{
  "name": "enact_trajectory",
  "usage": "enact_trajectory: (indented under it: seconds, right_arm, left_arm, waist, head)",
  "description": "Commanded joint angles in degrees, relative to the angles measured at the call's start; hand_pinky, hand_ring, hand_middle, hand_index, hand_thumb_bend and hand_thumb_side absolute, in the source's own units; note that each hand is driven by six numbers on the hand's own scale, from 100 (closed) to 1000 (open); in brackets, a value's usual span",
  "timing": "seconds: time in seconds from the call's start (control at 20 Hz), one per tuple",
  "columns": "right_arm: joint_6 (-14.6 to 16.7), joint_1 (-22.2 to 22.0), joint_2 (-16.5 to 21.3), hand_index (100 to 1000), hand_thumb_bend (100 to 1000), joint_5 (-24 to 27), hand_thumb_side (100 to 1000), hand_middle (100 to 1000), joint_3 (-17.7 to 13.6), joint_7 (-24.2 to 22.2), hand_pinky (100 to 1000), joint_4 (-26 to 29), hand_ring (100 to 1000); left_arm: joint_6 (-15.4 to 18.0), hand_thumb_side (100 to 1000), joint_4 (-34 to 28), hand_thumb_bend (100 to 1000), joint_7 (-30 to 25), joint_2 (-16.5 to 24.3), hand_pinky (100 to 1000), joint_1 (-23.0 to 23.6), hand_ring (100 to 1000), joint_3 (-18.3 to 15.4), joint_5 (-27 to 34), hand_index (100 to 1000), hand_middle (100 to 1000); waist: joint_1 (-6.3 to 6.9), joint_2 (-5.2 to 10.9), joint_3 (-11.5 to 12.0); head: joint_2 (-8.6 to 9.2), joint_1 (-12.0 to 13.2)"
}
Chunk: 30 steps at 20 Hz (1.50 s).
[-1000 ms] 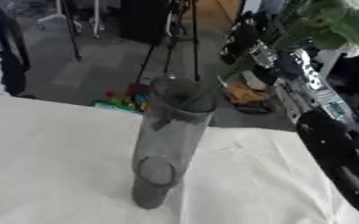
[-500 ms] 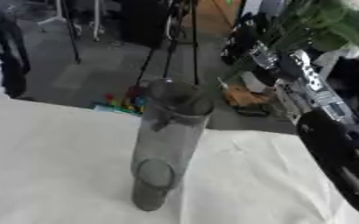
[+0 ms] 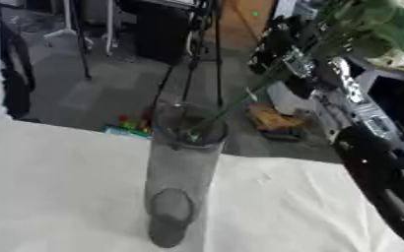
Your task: Arrange flowers into the vase.
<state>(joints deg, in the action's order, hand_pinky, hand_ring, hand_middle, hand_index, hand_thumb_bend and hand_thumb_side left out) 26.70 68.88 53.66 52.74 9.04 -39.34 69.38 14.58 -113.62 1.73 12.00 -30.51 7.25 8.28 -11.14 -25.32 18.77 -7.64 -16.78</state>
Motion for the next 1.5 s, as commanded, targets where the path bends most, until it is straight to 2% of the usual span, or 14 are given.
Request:
enact_trajectory:
  seconds: [0.05,0.65,0.95,1.3,1.5]
  right_arm:
    - [13.29,0.80,1.95,100,118,0.89,274,100,-1.17,-12.62,100,-0.15,100]
    - [14.53,0.81,2.04,100,116,1.40,271,100,-0.89,-12.63,100,-0.30,100]
    - [14.56,1.05,1.52,100,113,-1.60,296,100,0.44,-12.63,100,0.35,100]
    - [17.49,0.50,1.44,100,108,-5.54,325,100,0.82,-12.63,100,0.34,100]
    - [17.80,0.50,1.35,100,112,-6.42,324,100,0.93,-12.63,100,-0.10,100]
  left_arm:
    - [-0.16,1000,-0.98,307,0.08,1.00,717,-0.34,667,-0.36,0.14,930,885]
    - [-0.21,993,-0.98,317,0.11,1.18,715,-0.33,668,-0.51,0.31,929,882]
    - [-0.34,990,-0.98,323,-0.02,1.18,714,-0.39,669,-0.53,0.35,929,881]
    - [-0.39,988,-0.98,326,-0.01,1.25,712,-0.56,668,-0.57,0.39,929,881]
    - [-0.39,989,-0.98,326,0.02,1.31,712,-0.56,668,-0.62,0.36,929,881]
  waist:
    - [0.38,1.94,-0.14]
    - [0.04,2.95,-0.42]
    - [-0.50,3.25,-0.23]
    - [-1.01,3.17,-0.08]
    - [-1.10,3.15,-0.06]
  head:
    - [0.93,0.04]
    - [1.46,-0.11]
    - [1.87,-0.05]
    - [2.39,-0.06]
    - [2.42,-0.05]
